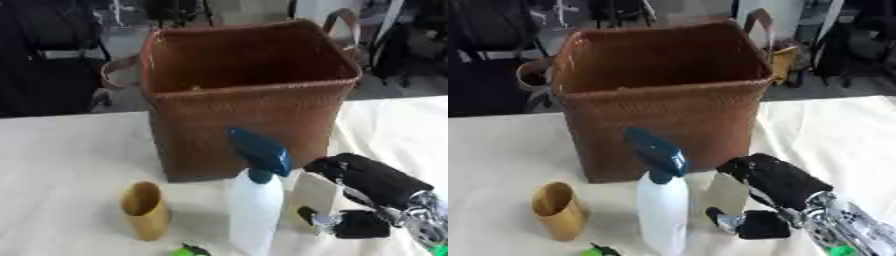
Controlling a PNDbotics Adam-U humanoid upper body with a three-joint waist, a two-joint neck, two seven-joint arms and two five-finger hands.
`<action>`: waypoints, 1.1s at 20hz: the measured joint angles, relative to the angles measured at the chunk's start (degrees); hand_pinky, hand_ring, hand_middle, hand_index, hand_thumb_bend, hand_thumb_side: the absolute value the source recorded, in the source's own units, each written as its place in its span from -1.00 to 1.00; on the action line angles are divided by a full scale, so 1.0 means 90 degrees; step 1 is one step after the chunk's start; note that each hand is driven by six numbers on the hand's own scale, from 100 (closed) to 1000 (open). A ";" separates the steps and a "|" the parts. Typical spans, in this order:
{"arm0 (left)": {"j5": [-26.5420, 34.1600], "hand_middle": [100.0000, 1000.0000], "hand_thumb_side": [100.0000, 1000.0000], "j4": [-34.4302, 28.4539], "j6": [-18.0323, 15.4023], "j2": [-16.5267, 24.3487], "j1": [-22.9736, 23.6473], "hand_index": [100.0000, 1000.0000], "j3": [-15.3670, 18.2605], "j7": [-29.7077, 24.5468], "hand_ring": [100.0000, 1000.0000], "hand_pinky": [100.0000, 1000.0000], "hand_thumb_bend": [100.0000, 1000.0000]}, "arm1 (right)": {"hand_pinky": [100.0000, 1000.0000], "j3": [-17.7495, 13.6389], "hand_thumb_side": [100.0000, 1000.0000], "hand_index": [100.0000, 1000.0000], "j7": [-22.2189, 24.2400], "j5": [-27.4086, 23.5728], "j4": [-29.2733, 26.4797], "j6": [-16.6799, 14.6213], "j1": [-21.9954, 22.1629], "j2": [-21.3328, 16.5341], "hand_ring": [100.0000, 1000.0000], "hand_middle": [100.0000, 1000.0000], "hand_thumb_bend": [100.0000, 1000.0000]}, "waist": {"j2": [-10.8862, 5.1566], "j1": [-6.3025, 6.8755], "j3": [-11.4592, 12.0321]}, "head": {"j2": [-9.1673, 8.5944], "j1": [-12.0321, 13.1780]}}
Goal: Pick up objects on the table and place them in the box.
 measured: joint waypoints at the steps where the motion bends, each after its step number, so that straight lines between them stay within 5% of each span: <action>1: 0.0000 0.47 0.81 0.0000 0.0000 0.0000 0.0000 0.30 0.0000 0.0000 0.38 0.43 -1.00 | 0.96 -0.0001 0.99 1.00 -0.0014 0.0002 0.0043 -0.0014 0.0000 0.0001 0.88 0.83 -0.28 | 0.0000 0.0000 0.0001 | 0.0000 0.0000; 22: 0.0030 0.47 0.81 0.0000 0.0001 -0.0037 0.0000 0.30 -0.0001 -0.0015 0.38 0.42 -1.00 | 1.00 0.0024 0.98 0.97 -0.0315 0.0723 0.0720 -0.0475 -0.0061 0.0162 0.96 0.85 -0.20 | 0.0000 0.0020 0.0015 | -0.0112 -0.0070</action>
